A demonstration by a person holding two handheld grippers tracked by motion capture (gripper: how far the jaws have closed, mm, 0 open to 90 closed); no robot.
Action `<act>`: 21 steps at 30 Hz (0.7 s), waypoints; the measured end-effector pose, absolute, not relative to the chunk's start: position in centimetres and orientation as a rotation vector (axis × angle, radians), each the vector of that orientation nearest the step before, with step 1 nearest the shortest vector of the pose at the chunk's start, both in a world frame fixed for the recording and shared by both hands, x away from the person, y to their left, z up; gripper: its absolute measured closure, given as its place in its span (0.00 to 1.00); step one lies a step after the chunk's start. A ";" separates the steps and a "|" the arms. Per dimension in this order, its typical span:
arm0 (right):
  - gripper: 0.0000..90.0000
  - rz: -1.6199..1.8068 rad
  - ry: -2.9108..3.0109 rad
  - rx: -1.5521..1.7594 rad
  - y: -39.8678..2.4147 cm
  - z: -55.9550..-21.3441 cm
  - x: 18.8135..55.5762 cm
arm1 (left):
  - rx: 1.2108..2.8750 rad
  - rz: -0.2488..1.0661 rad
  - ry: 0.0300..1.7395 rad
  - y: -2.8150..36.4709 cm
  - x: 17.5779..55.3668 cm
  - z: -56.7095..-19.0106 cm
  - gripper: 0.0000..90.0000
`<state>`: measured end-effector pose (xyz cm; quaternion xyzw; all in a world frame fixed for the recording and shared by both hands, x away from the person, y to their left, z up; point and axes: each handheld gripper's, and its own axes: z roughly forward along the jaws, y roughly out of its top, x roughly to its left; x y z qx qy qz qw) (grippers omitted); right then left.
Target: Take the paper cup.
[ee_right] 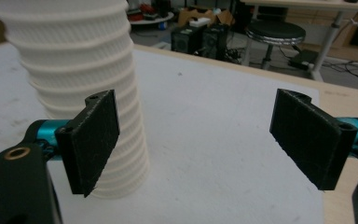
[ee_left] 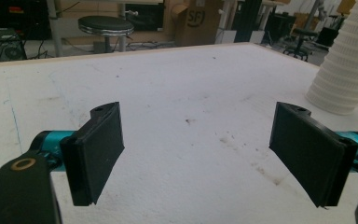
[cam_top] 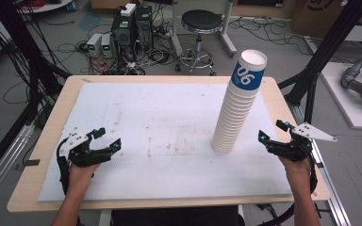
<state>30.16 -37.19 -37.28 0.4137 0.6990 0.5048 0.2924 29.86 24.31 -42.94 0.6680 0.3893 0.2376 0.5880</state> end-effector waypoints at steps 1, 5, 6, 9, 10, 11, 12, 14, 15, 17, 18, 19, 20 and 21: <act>0.18 1.345 1.862 1.102 -37.2 -37.3 30.2 | 1.556 0.554 0.907 24.3 29.9 -42.9 0.19; 0.18 1.432 1.833 1.026 -36.9 -34.7 29.4 | 1.570 0.547 0.897 24.0 30.2 -43.0 0.19; 0.18 1.440 1.832 1.005 -36.8 -34.1 29.1 | 1.572 0.545 0.894 23.9 30.2 -43.0 0.19; 0.18 1.459 1.824 0.964 -36.6 -33.1 28.8 | 1.573 0.547 0.897 23.9 30.2 -43.1 0.19; 0.18 1.476 1.832 0.947 -36.3 -32.2 28.5 | 1.571 0.543 0.901 23.9 30.2 -43.1 0.19; 0.18 1.490 1.833 0.936 -36.1 -31.7 28.4 | 1.571 0.541 0.901 23.9 30.2 -43.1 0.19; 0.18 1.501 1.833 0.918 -35.9 -31.3 28.3 | 1.571 0.534 0.903 23.8 30.3 -43.2 0.19; 0.18 1.520 1.835 0.886 -35.4 -30.4 28.1 | 1.575 0.532 0.900 23.7 30.3 -43.2 0.19; 0.18 1.529 1.840 0.875 -35.0 -30.0 28.1 | 1.575 0.532 0.900 23.7 30.3 -43.2 0.19; 0.18 1.531 1.845 0.859 -34.7 -29.7 28.2 | 1.577 0.531 0.897 23.5 30.3 -43.2 0.19; 0.18 1.548 1.863 0.847 -33.9 -29.3 28.3 | 1.585 0.526 0.890 23.4 30.4 -43.2 0.19; 0.18 1.558 1.874 0.837 -33.6 -29.1 28.5 | 1.585 0.526 0.890 23.4 30.4 -43.2 0.19; 0.18 1.565 1.881 0.836 -33.4 -29.0 28.8 | 1.588 0.522 0.888 23.3 30.4 -43.2 0.19; 0.18 1.564 1.890 0.835 -33.1 -28.8 29.1 | 1.583 0.519 0.888 23.2 30.4 -43.2 0.19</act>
